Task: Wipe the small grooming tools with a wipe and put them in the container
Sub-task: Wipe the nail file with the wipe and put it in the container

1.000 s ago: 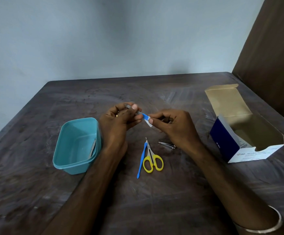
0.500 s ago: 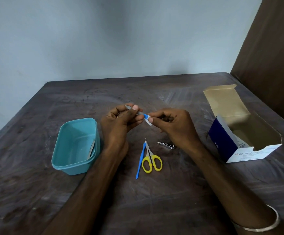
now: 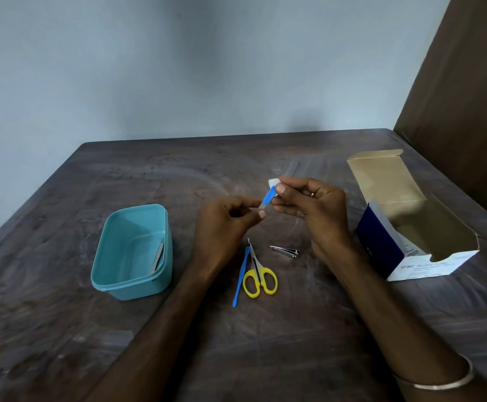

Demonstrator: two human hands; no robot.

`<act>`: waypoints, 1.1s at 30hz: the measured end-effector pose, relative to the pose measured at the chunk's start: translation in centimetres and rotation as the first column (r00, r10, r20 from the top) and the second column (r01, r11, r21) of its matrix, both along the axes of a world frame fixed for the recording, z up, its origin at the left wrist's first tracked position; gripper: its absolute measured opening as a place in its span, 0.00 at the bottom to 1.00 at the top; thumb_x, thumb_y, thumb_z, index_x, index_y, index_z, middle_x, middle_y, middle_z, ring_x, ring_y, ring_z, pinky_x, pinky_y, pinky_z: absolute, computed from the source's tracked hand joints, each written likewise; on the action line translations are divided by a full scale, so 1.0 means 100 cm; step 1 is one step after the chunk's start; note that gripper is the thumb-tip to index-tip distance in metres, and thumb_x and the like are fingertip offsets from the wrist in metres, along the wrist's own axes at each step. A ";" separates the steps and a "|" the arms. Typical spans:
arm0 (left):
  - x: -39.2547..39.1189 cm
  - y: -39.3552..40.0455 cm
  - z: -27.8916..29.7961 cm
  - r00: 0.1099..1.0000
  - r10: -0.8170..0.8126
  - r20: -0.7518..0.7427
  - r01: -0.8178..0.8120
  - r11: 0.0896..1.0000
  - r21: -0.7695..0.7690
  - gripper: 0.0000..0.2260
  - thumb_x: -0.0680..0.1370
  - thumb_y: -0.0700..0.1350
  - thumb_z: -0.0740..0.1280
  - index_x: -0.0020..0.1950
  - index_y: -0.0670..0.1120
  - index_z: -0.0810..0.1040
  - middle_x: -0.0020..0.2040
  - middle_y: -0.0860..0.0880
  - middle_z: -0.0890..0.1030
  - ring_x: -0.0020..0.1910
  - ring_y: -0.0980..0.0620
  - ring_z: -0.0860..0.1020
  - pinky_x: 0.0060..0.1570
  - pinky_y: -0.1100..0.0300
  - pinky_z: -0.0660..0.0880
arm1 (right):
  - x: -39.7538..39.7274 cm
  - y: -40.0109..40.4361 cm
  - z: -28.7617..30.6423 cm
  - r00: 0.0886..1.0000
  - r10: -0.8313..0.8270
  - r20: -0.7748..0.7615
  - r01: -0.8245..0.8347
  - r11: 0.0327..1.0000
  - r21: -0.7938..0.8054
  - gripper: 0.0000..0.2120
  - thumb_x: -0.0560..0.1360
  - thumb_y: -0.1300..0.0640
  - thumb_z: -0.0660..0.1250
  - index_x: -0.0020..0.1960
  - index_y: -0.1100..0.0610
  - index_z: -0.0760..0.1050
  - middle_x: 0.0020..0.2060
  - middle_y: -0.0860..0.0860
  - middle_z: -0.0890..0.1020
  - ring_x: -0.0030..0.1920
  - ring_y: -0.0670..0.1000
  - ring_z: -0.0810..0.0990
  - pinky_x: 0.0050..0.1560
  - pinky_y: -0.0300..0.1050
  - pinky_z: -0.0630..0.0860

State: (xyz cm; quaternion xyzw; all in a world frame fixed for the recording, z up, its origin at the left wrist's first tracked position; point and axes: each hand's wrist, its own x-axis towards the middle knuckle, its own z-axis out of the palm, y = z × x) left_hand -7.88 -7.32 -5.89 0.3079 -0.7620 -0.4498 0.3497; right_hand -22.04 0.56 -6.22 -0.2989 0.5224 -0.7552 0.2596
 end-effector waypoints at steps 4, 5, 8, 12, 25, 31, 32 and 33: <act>0.001 0.001 0.002 0.998 0.026 0.063 -0.021 0.996 -0.085 0.03 0.74 0.43 0.74 0.43 0.51 0.85 0.32 0.57 0.82 0.29 0.63 0.77 0.34 0.66 0.74 | 0.004 -0.001 -0.001 0.998 0.059 -0.006 -0.059 0.998 -0.004 0.05 0.73 0.68 0.72 0.50 0.64 0.82 0.38 0.57 0.86 0.37 0.54 0.86 0.40 0.44 0.84; 0.001 0.002 0.003 0.996 0.055 0.066 -0.048 0.994 -0.102 0.02 0.74 0.44 0.74 0.43 0.51 0.85 0.33 0.57 0.82 0.29 0.62 0.77 0.34 0.64 0.75 | 0.004 -0.001 -0.001 0.998 0.055 -0.019 -0.055 0.998 -0.003 0.05 0.74 0.68 0.72 0.49 0.64 0.83 0.38 0.57 0.86 0.37 0.54 0.86 0.39 0.44 0.84; 0.004 0.006 0.012 0.986 0.156 0.054 -0.148 0.980 -0.133 0.05 0.73 0.44 0.75 0.48 0.48 0.85 0.37 0.54 0.84 0.30 0.57 0.79 0.36 0.60 0.78 | 0.001 0.002 0.000 0.999 0.005 -0.034 -0.005 1.000 0.010 0.05 0.74 0.66 0.72 0.49 0.60 0.83 0.38 0.53 0.86 0.38 0.52 0.86 0.36 0.44 0.83; 0.019 0.012 0.032 0.973 0.230 0.027 -0.221 0.957 -0.188 0.23 0.71 0.42 0.77 0.66 0.50 0.78 0.40 0.52 0.83 0.36 0.50 0.83 0.43 0.47 0.81 | -0.002 0.003 -0.001 0.996 -0.035 -0.078 0.036 0.999 0.020 0.09 0.75 0.66 0.71 0.54 0.59 0.82 0.41 0.57 0.86 0.35 0.53 0.84 0.33 0.45 0.81; 0.108 -0.021 0.081 0.835 0.400 0.379 -0.347 0.916 -0.202 0.19 0.71 0.36 0.76 0.60 0.47 0.80 0.38 0.49 0.84 0.30 0.48 0.83 0.42 0.47 0.83 | 0.000 0.004 -0.002 0.979 -0.015 -0.203 0.036 0.994 0.100 0.13 0.73 0.67 0.73 0.56 0.57 0.83 0.44 0.54 0.86 0.36 0.50 0.85 0.31 0.44 0.78; 0.115 -0.036 0.061 0.730 0.408 0.549 -0.326 0.913 -0.245 0.15 0.69 0.38 0.78 0.54 0.46 0.84 0.33 0.47 0.84 0.29 0.51 0.81 0.48 0.50 0.81 | 0.001 0.003 -0.003 0.975 -0.036 -0.220 0.065 0.990 0.129 0.12 0.77 0.67 0.68 0.56 0.55 0.82 0.43 0.53 0.87 0.32 0.50 0.83 0.29 0.44 0.76; 0.114 -0.036 0.058 0.708 0.398 0.583 -0.315 0.917 -0.245 0.16 0.69 0.38 0.78 0.55 0.46 0.84 0.33 0.46 0.84 0.29 0.51 0.81 0.48 0.50 0.81 | 0.001 0.003 -0.003 0.976 -0.038 -0.213 0.067 0.989 0.129 0.12 0.77 0.67 0.67 0.55 0.53 0.82 0.44 0.53 0.86 0.32 0.51 0.83 0.28 0.44 0.76; 0.113 -0.036 0.055 0.687 0.388 0.614 -0.301 0.922 -0.244 0.16 0.69 0.38 0.78 0.56 0.47 0.83 0.33 0.46 0.84 0.30 0.50 0.82 0.48 0.50 0.81 | 0.001 0.004 -0.003 0.977 -0.039 -0.211 0.067 0.989 0.129 0.12 0.77 0.66 0.67 0.54 0.52 0.82 0.44 0.53 0.86 0.31 0.51 0.83 0.29 0.44 0.76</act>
